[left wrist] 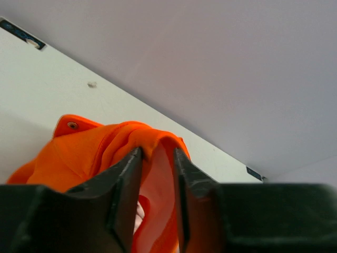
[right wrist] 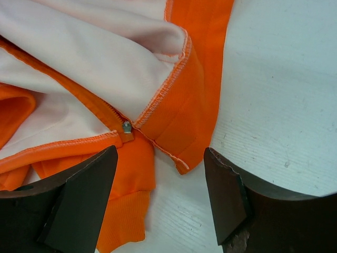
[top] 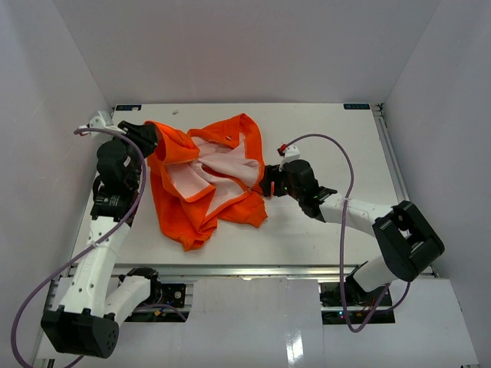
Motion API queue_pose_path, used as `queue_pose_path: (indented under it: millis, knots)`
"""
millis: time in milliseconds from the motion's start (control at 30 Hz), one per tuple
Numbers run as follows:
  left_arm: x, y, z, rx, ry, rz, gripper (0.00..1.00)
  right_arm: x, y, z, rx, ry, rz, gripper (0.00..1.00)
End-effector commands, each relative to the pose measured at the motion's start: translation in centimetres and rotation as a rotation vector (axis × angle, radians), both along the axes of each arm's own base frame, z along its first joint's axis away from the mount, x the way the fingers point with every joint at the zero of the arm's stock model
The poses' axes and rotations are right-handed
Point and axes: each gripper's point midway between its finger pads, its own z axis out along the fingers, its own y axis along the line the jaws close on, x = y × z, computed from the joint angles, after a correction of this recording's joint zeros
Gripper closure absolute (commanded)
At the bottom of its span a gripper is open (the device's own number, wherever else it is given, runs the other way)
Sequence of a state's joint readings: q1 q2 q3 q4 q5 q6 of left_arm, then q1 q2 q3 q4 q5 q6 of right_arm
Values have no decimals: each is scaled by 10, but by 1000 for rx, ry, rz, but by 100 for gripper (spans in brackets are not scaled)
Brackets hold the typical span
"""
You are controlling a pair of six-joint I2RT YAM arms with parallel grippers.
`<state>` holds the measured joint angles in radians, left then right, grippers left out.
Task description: Zip up the jacket
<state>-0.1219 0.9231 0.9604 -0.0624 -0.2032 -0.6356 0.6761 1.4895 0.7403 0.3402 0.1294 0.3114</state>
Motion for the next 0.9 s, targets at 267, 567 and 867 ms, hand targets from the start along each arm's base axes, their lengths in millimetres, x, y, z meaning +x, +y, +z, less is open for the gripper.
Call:
queue_pose_path:
  millis: [267,567,867]
  knots:
    - [-2,-73,-61,84,155,-394,30,13,11,-24,-3,63,-21,29]
    - [21,-129,-147,159,348,-567,29,27,14,-39,-5,108,-20,30]
    - [33,-91,-218,235,500,-356,30,46,31,-29,-3,74,56,57]
